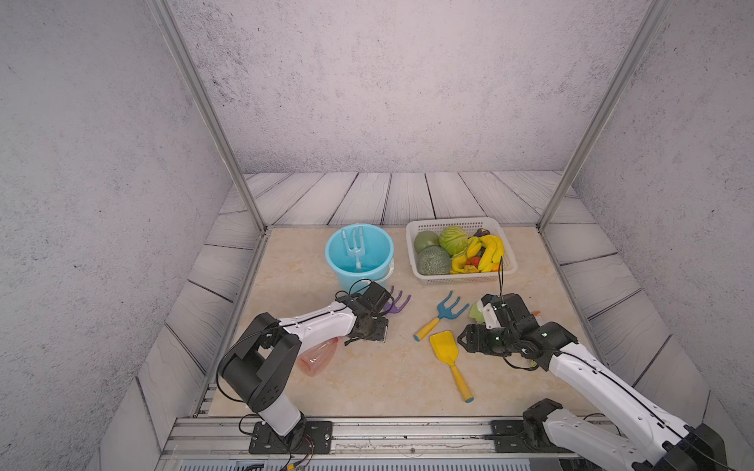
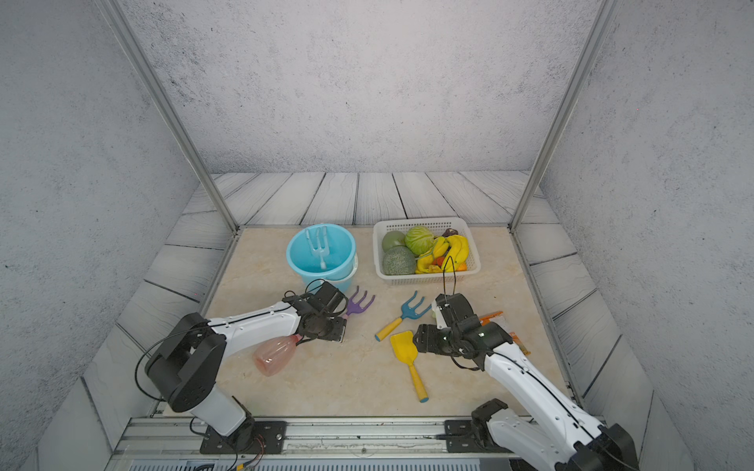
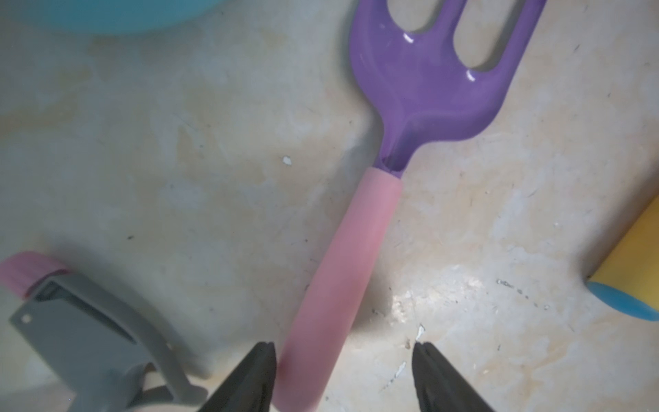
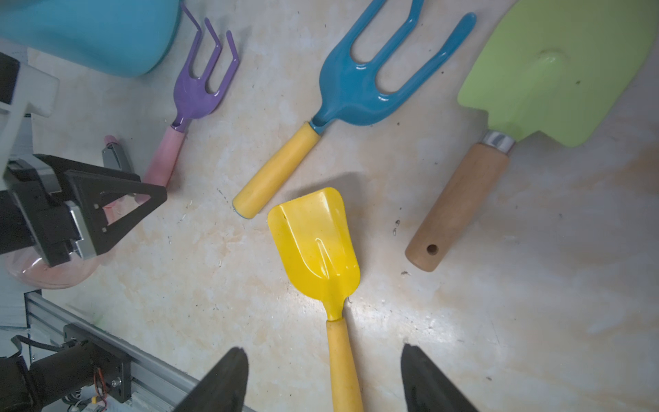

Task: Organize the gardening tools
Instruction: Pick up the gardening tool from the center of the board.

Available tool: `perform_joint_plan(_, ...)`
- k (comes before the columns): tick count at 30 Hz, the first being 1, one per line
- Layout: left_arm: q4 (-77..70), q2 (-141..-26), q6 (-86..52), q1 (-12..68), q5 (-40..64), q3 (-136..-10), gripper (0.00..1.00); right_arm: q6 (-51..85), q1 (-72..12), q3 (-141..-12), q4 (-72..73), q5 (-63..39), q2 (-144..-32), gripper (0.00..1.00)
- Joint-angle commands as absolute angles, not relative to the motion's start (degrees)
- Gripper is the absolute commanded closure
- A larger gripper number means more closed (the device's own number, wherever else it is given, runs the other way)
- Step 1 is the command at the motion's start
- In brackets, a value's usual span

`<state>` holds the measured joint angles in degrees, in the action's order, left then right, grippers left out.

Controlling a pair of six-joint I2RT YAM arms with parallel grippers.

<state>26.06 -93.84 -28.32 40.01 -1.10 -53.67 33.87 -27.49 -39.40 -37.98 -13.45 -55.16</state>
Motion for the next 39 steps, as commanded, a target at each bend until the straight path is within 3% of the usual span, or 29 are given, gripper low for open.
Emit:
perform_joint_plan(1,25.9,-95.6,-27.3,40.3,-2.5,-55.5,0.35,34.1,-27.7,-38.5,-37.4,-13.7,-54.7,0.27)
perform_joint_plan(4,25.7,-96.4,-27.2,40.3,-2.5,-55.7,0.39,34.1,-27.8,-38.2,-37.4,-13.6,-54.6,0.27)
perform_joint_plan(9,25.3,-97.2,-27.5,40.8,-1.8,-55.5,0.54,34.4,-27.7,-38.0,-36.9,-13.6,-54.8,0.27)
perform_joint_plan(19,26.0,-94.2,-29.5,44.0,-1.8,-52.5,0.75,34.6,-27.7,-38.7,-36.9,-13.4,-55.1,0.27)
perform_joint_plan(22,26.4,-92.3,-30.5,45.2,-1.8,-51.0,0.76,34.5,-27.7,-39.0,-36.9,-13.4,-55.5,0.27)
perform_joint_plan(26,26.8,-90.5,-31.5,46.5,-1.8,-49.2,0.73,34.5,-27.7,-39.5,-36.8,-13.4,-56.1,0.27)
perform_joint_plan(32,27.3,-90.5,-31.3,46.8,-3.1,-50.5,0.47,34.5,-27.7,-40.0,-36.5,-13.8,-57.1,0.27)
perform_joint_plan(39,29.4,-98.3,-29.7,46.8,-4.0,-58.0,0.47,34.5,-27.8,-40.4,-37.6,-13.0,-55.7,0.27)
